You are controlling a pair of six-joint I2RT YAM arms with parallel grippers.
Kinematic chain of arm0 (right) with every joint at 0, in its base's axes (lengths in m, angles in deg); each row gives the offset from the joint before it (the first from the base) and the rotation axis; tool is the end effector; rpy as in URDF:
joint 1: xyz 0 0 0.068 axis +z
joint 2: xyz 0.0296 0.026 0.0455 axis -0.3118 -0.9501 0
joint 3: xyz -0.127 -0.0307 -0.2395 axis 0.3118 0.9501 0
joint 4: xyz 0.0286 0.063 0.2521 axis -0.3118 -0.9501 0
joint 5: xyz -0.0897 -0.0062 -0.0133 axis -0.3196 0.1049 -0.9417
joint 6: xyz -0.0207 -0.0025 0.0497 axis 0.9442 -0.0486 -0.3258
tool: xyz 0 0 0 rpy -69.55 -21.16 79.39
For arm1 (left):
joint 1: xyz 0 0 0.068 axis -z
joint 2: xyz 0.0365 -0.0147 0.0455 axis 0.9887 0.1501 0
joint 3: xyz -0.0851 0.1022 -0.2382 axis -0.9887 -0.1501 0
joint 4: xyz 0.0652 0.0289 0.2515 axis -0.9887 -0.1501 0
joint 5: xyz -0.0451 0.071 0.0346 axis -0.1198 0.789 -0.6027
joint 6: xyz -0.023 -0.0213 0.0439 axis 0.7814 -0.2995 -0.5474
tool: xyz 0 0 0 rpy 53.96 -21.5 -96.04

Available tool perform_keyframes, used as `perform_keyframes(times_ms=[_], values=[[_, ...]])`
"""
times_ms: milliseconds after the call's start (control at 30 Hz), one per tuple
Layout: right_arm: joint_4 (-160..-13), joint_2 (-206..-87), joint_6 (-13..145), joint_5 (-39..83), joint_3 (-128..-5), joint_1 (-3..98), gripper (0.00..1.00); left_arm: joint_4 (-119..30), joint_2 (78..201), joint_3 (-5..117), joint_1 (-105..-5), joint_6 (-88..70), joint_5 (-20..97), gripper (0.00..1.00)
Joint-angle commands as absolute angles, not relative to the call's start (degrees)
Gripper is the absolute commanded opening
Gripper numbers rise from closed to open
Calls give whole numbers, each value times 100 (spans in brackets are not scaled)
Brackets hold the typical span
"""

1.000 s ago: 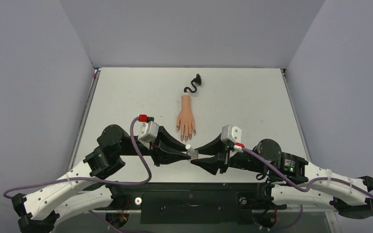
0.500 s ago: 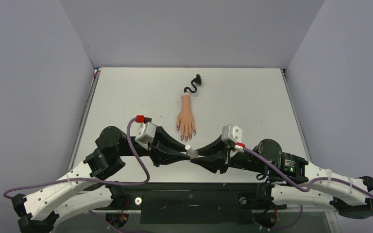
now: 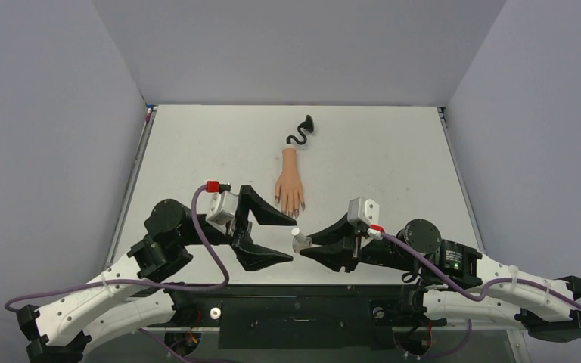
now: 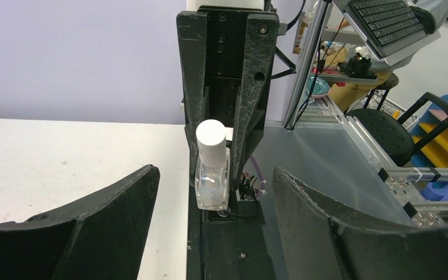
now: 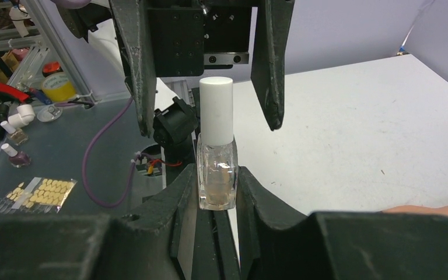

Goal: Paint the nails

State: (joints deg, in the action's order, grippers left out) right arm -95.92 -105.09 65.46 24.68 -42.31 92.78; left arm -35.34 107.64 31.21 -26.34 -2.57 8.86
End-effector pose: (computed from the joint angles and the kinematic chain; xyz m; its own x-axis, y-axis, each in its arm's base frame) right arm 0.0347 0.1505 0.3950 -0.1166 0.0386 -0.9924 -0.9892 0.0846 0.1195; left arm 0.0772 -0.1486 0.3984 -0.1528 -0.1964 -0.9685 0.9861 -0.0956 -0.1362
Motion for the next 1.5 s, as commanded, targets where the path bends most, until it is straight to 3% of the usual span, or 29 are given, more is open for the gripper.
perform_keyframes(times_ms=[0, 533, 1033, 1467], values=[[-9321, -10378, 6494, 2486, -4225, 9279, 0, -3231, 10535, 3147, -2635, -189, 844, 69], [-9271, -10397, 6483, 2696, -4193, 9276, 0, -2439, 10983, 3139, -2635, 153, 705, 58], [-9365, -10505, 6523, 2724, -4310, 9275, 0, -2359, 11121, 3174, -2576, 155, 509, 39], [-9504, -10507, 6532, 2368, -4370, 9284, 0, -2711, 11103, 3151, -2491, 12, 547, 1]])
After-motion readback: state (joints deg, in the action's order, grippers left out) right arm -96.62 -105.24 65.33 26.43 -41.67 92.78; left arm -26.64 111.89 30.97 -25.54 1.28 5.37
